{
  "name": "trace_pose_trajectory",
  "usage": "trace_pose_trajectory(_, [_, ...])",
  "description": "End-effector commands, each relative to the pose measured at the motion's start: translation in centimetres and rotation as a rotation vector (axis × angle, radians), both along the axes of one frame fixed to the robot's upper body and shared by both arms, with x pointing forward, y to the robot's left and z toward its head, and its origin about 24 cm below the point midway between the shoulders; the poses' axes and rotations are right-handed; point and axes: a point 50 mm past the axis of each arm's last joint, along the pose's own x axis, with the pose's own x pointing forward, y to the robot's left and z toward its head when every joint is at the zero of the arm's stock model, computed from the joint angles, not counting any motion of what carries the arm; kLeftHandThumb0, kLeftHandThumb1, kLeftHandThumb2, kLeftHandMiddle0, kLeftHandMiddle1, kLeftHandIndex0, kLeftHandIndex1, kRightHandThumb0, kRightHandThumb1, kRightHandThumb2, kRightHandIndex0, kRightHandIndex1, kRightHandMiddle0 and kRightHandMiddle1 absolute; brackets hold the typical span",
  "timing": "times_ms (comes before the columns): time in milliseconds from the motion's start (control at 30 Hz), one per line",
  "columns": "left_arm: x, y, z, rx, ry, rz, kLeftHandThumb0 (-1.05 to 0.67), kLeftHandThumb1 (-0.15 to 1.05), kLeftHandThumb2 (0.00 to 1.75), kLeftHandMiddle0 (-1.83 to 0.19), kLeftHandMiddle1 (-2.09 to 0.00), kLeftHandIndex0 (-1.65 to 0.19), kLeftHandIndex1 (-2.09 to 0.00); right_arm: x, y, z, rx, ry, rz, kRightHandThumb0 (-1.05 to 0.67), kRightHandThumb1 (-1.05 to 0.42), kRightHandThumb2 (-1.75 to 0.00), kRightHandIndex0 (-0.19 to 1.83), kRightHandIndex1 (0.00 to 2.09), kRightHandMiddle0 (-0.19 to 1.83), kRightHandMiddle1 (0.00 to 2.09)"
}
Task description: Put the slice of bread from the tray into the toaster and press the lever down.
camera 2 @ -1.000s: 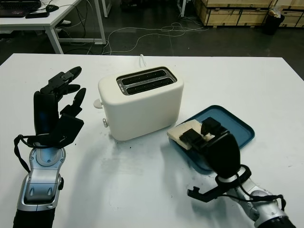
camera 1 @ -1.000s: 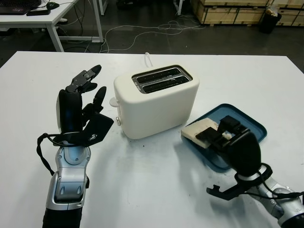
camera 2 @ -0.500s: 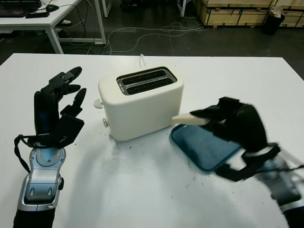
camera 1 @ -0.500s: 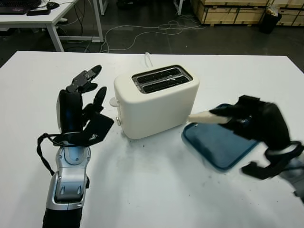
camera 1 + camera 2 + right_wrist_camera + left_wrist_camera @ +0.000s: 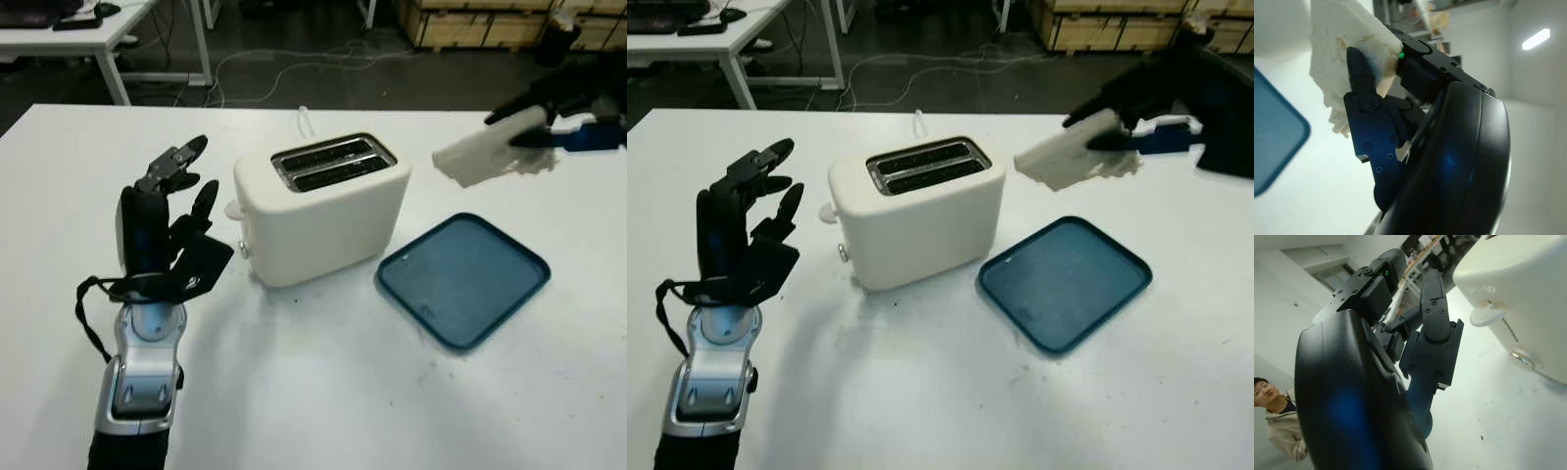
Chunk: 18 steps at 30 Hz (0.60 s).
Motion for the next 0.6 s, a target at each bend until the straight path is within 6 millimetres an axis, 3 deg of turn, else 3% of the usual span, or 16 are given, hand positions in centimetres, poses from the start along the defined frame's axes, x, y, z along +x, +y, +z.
trace_pose_trajectory(0, [0.0,0.0,0.2,0.011,-0.01,0.0,-0.32,0.92,0.32,-0.52,-0.74,-0.7,-0.03,1.0,0.8,1.6,-0.026,-0.003,0.021,-0.42,-0.92,-0.09,1.0,0.86,1.2,0.02])
trace_pose_trajectory(100, [0.0,0.0,0.2,0.028,-0.013,0.007,-0.32,0.92,0.31,-0.54,-0.74,-0.71,-0.04,2.5,2.5,3.5,-0.053,0.008,0.047,-0.4,-0.92,-0.06,0.99,0.96,1.22,0.02])
trace_pose_trajectory(300, [-0.1,0.1,0.2,0.02,-0.01,0.007,-0.31,0.92,0.3,-0.53,-0.73,-0.7,-0.03,4.7,6.8,5.9,-0.147,0.009,0.042,-0.28,-0.92,-0.02,1.05,0.85,1.23,0.01])
trace_pose_trajectory(400, [-0.1,0.1,0.2,0.027,-0.012,0.009,-0.3,0.92,0.3,-0.54,-0.72,-0.71,-0.03,5.5,9.1,6.3,-0.2,0.001,0.077,-0.25,-0.91,-0.01,1.07,0.85,1.25,0.02])
trace_pose_trajectory(567, [-0.1,0.0,0.2,0.014,-0.014,0.006,-0.3,0.92,0.3,-0.54,-0.72,-0.71,-0.03,6.5,12.0,6.3,-0.237,0.015,0.104,-0.39,-0.9,0.0,1.15,0.9,1.3,0.04])
